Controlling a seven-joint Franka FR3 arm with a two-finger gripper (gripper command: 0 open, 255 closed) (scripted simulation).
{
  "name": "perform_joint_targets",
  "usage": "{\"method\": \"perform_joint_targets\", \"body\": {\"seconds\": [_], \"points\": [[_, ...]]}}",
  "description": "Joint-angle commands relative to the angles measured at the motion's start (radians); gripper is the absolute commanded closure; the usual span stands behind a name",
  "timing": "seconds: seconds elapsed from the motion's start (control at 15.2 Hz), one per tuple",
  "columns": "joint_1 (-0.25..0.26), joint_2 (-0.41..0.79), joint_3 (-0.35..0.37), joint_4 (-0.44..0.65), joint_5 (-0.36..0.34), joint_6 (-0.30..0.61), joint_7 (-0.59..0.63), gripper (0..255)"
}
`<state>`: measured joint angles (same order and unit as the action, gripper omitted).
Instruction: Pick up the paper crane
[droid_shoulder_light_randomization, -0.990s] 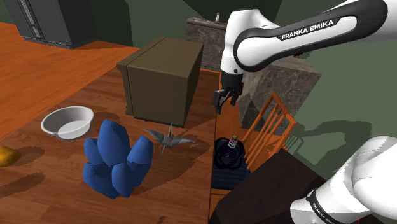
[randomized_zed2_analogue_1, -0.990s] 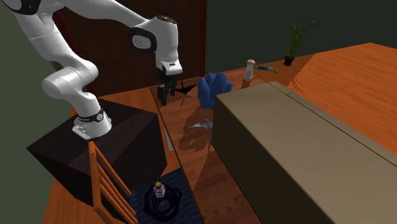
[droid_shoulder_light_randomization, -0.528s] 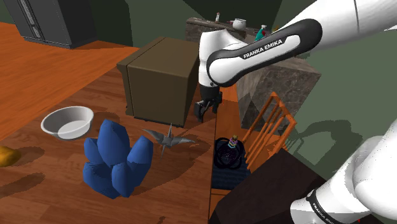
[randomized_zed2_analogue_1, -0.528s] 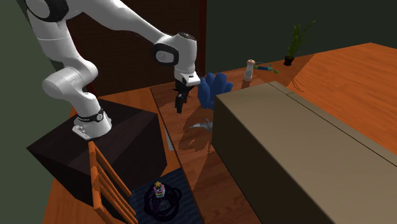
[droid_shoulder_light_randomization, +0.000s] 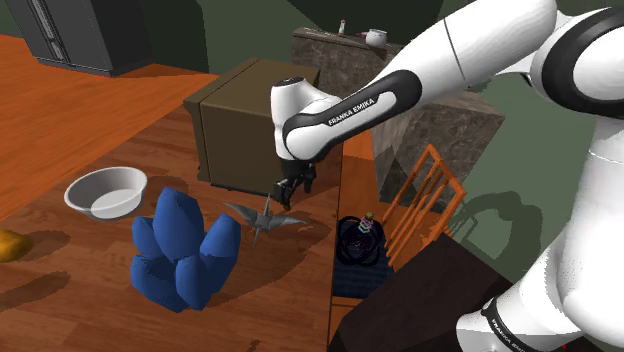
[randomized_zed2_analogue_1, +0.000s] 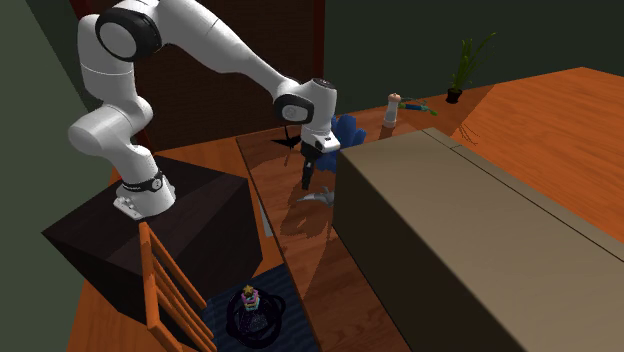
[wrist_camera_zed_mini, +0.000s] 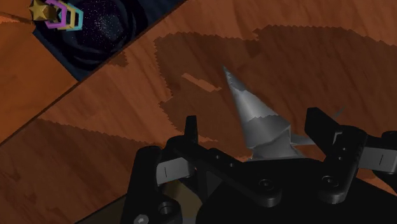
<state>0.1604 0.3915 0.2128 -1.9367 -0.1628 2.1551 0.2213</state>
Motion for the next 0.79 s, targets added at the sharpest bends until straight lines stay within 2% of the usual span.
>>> {"method": "perform_joint_targets", "body": {"seconds": [0.0,0.26,0.73], "points": [[0.020,0.079,0.000,0.066,-0.022,-0.001,0.005,0],[0.065,0.239,-0.004,0.217,-0.058,-0.019,0.007,0],[0.072,0.297,-0.015,0.223,-0.072,0.032,0.017,0]]}}
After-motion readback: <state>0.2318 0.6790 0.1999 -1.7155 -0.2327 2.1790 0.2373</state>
